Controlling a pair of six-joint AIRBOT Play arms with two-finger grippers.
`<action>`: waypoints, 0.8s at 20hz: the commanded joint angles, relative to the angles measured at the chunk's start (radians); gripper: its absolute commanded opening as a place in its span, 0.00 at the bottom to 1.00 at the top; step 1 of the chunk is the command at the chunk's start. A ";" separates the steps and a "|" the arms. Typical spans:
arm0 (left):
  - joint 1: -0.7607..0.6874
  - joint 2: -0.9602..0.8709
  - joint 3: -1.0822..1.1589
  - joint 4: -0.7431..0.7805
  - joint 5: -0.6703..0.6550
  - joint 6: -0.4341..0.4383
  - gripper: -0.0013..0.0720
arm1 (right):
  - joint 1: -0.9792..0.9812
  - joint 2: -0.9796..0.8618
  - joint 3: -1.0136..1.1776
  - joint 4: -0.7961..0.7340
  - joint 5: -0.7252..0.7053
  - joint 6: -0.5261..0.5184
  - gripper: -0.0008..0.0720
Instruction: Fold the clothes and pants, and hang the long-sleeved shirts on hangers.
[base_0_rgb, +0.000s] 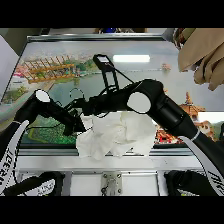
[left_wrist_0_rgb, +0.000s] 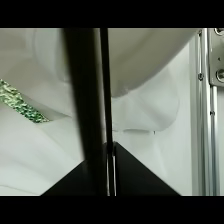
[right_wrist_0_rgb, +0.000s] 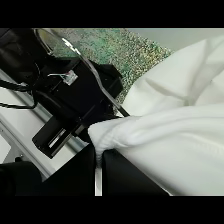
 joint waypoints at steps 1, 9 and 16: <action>0.000 0.001 0.000 -0.003 0.000 -0.001 0.04 | 0.038 -0.029 0.000 0.004 -0.016 -0.025 0.04; 0.000 0.001 0.000 -0.003 0.000 -0.001 0.04 | 0.035 -0.021 0.001 0.001 -0.007 -0.071 0.59; 0.000 0.001 0.000 -0.003 0.000 -0.001 0.04 | -0.046 0.069 0.001 -0.002 0.166 -0.070 0.74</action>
